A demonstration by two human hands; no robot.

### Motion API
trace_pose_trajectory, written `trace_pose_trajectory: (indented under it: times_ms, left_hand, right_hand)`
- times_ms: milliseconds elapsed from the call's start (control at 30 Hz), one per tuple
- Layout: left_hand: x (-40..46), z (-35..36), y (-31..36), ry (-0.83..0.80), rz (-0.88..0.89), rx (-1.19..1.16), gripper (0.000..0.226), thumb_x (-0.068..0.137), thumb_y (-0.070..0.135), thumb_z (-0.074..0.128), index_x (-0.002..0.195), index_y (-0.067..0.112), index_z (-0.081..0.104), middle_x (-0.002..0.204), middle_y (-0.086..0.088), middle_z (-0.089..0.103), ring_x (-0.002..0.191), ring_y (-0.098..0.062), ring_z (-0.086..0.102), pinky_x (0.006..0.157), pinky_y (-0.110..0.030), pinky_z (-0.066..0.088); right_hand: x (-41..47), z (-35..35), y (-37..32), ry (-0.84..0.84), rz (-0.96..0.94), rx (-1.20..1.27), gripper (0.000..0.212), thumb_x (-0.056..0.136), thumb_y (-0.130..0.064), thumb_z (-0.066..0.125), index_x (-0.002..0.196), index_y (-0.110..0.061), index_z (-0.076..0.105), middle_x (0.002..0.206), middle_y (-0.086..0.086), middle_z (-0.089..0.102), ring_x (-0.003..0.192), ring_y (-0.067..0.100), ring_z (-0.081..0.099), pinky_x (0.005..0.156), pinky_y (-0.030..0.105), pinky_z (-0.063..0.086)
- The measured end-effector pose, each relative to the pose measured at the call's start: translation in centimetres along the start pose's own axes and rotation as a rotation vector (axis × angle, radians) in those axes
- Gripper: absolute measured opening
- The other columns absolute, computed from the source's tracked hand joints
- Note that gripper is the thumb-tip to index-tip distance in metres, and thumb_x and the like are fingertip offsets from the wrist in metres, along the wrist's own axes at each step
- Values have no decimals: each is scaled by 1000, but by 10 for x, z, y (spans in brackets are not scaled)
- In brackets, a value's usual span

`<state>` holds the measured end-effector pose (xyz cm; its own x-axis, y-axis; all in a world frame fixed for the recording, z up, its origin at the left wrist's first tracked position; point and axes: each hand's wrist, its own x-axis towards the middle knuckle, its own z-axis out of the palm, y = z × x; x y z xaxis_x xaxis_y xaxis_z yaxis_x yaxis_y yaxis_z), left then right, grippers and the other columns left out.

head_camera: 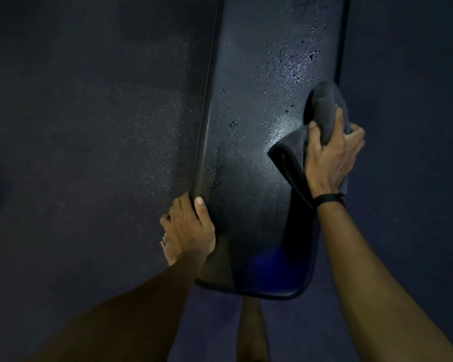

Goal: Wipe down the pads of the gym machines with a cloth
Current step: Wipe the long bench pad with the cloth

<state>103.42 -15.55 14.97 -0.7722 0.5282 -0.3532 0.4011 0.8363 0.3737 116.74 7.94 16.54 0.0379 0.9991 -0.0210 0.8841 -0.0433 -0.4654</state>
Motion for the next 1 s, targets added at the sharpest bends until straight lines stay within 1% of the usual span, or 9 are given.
trace_pose_trajectory:
  times_ms: [100, 200, 300, 433, 533, 633, 833, 900, 1000]
  left_hand:
    - [1, 0, -1, -18, -3, -17, 70, 102, 56, 8, 124, 9, 54, 117, -11, 62, 103, -32, 59, 100, -51, 37]
    - [2, 0, -3, -51, -26, -20, 76, 99, 62, 2, 128, 14, 52, 122, -8, 61, 107, -33, 58, 99, -49, 36]
    - [3, 0, 0, -38, -27, -41, 68, 102, 55, 10, 125, 10, 56, 115, -11, 63, 101, -31, 60, 100, -52, 36]
    - [3, -3, 4, -24, -19, -51, 62, 102, 48, 15, 123, 8, 57, 113, -12, 64, 100, -31, 60, 100, -52, 36]
    - [2, -5, 3, -36, -4, -52, 64, 101, 49, 14, 126, 6, 56, 117, -13, 63, 103, -33, 60, 101, -51, 34]
    - [2, -7, 5, -52, -8, -59, 67, 101, 50, 11, 127, 7, 55, 119, -13, 62, 102, -34, 59, 103, -51, 33]
    - [0, -13, 7, -54, -9, -81, 59, 102, 46, 18, 126, 8, 57, 118, -13, 63, 102, -35, 58, 100, -50, 38]
    - [0, -12, 7, -59, -3, -82, 59, 102, 46, 19, 126, 8, 57, 118, -13, 63, 101, -34, 59, 99, -49, 38]
    - [1, -10, 3, -41, 13, -114, 58, 102, 46, 20, 125, 8, 57, 116, -12, 63, 102, -32, 62, 99, -50, 38]
  right_hand:
    - [-45, -16, 16, -9, -53, -18, 55, 96, -47, 53, 147, -24, 49, 125, 19, 47, 109, 29, 44, 82, 29, 32]
    - [-100, -32, 36, -45, -38, -14, 53, 98, -42, 54, 147, -23, 47, 125, 18, 45, 108, 25, 40, 85, 42, 44]
    - [-151, -44, 51, -68, -49, -54, 52, 98, -37, 55, 146, -20, 49, 125, 19, 45, 105, 30, 42, 86, 50, 44]
    - [-189, -53, 59, -90, -91, -132, 49, 96, -38, 52, 138, -13, 58, 118, 23, 51, 98, 35, 48, 84, 47, 42]
    - [-203, -60, 59, -140, -173, -126, 46, 97, -39, 52, 130, -10, 65, 109, 22, 57, 90, 36, 55, 74, 50, 46]
    - [-216, -66, 70, -199, -296, -157, 49, 94, -47, 56, 133, -17, 61, 112, 24, 58, 91, 37, 56, 73, 48, 47]
    - [-231, -78, 113, -362, -765, -337, 78, 77, -84, 52, 137, -34, 50, 130, 16, 44, 111, 37, 47, 86, 56, 47]
    - [-221, -76, 117, -350, -875, -412, 85, 73, -86, 56, 143, -40, 41, 130, 13, 42, 109, 34, 46, 83, 55, 47]
    - [-219, -71, 108, -398, -1015, -560, 124, 45, -72, 86, 149, -45, 25, 127, 10, 40, 106, 31, 43, 84, 50, 38]
